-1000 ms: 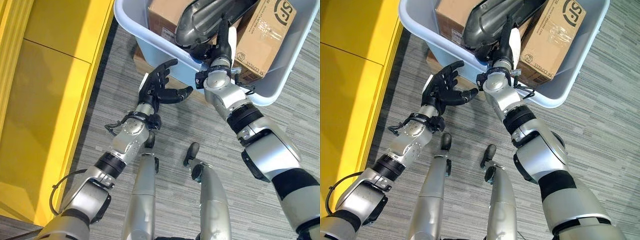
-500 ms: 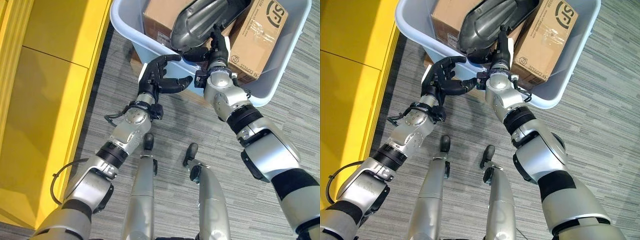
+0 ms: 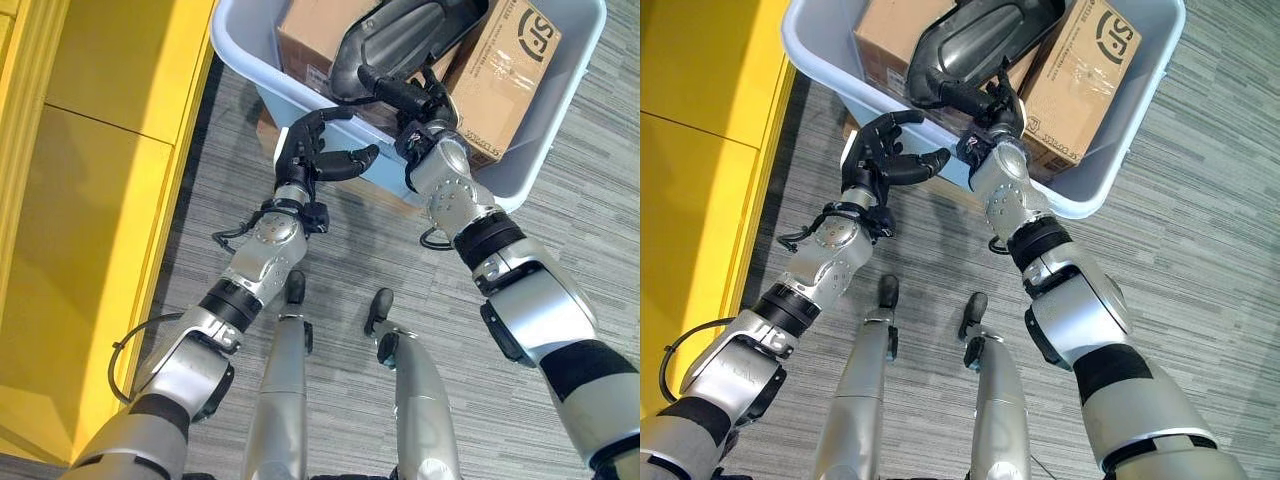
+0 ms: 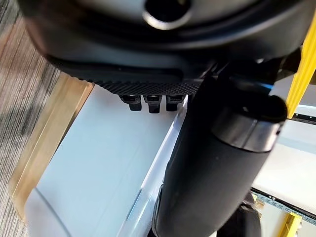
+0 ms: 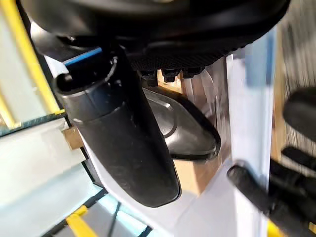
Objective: Move parts from the plastic box to the shelf.
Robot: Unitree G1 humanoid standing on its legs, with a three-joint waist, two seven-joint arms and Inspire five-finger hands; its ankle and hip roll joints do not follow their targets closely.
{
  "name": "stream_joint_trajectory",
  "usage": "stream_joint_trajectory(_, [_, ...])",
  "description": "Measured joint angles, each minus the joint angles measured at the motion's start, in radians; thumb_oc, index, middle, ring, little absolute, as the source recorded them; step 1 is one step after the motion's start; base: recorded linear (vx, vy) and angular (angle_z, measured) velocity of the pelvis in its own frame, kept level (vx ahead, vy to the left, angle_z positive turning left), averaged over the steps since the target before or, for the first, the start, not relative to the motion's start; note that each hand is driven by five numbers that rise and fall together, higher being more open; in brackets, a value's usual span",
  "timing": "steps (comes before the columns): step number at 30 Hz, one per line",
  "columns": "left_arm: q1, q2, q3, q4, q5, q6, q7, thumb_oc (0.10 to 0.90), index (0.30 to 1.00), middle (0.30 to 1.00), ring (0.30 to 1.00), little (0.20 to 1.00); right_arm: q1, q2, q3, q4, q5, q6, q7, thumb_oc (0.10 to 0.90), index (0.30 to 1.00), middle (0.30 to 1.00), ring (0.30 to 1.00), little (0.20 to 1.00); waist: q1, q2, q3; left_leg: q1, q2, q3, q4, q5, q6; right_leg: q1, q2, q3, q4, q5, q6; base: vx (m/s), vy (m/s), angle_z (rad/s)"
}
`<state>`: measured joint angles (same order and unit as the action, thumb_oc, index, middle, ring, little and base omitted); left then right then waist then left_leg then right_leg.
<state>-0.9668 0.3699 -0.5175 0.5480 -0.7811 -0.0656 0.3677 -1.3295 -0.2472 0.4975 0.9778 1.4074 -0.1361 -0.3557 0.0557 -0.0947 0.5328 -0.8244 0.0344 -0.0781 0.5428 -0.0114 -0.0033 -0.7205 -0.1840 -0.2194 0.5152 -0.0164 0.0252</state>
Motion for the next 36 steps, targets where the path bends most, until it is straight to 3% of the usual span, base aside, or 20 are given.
stream_joint_trajectory(7, [0.000, -0.001, -0.021, 0.018, 0.000, 0.000, 0.019, 0.900, 1.000, 1.000, 1.000, 1.000, 0.056, 0.086, -0.003, -0.145, 0.087, -0.050, 0.043, 0.900, 1.000, 1.000, 1.000, 1.000, 0.000, -0.001, 0.000, 0.037, 0.000, 0.005, -0.023, 0.001, -0.001, 0.032, -0.001, 0.000, -0.016, 0.001, 0.001, 0.00, 0.010, 0.00])
stream_joint_trajectory(22, [0.000, -0.001, -0.046, 0.046, 0.000, 0.026, 0.021, 0.900, 1.000, 1.000, 1.000, 1.000, 0.096, 0.095, 0.000, -0.142, 0.064, -0.049, 0.037, 0.900, 1.000, 1.000, 1.000, 1.000, 0.004, -0.001, 0.000, 0.089, -0.007, -0.006, -0.037, 0.006, -0.006, 0.090, -0.004, -0.005, -0.026, -0.001, -0.001, 0.01, 0.001, 0.02])
stream_joint_trajectory(27, [0.000, -0.003, -0.050, 0.051, -0.003, 0.047, 0.020, 0.900, 1.000, 1.000, 1.000, 1.000, 0.103, 0.127, 0.013, -0.139, -0.106, -0.087, -0.057, 0.900, 1.000, 1.000, 1.000, 1.000, 0.003, -0.001, 0.000, 0.118, -0.005, -0.014, -0.046, 0.007, -0.010, 0.119, 0.000, -0.009, -0.032, -0.003, -0.002, 0.01, -0.062, 0.03])
stream_joint_trajectory(30, [0.000, -0.005, -0.050, 0.051, -0.002, 0.048, 0.016, 0.900, 1.000, 1.000, 1.000, 1.000, 0.105, 0.146, 0.048, -0.139, -0.393, -0.080, -0.154, 0.900, 1.000, 1.000, 1.000, 1.000, 0.004, -0.001, 0.000, 0.134, -0.002, -0.017, -0.052, 0.006, -0.008, 0.138, 0.004, -0.010, -0.042, -0.003, -0.001, -0.01, -0.049, 0.01])
stream_joint_trajectory(36, [-0.002, -0.006, -0.029, 0.050, -0.002, 0.065, -0.025, 0.900, 1.000, 1.000, 1.000, 1.000, 0.107, 0.110, 0.077, -0.125, -0.725, -0.055, -0.218, 0.900, 1.000, 1.000, 1.000, 1.000, 0.003, -0.005, 0.002, 0.172, 0.001, -0.014, -0.070, 0.013, -0.012, 0.173, 0.007, -0.010, -0.059, -0.001, 0.001, -0.01, -0.116, 0.00])
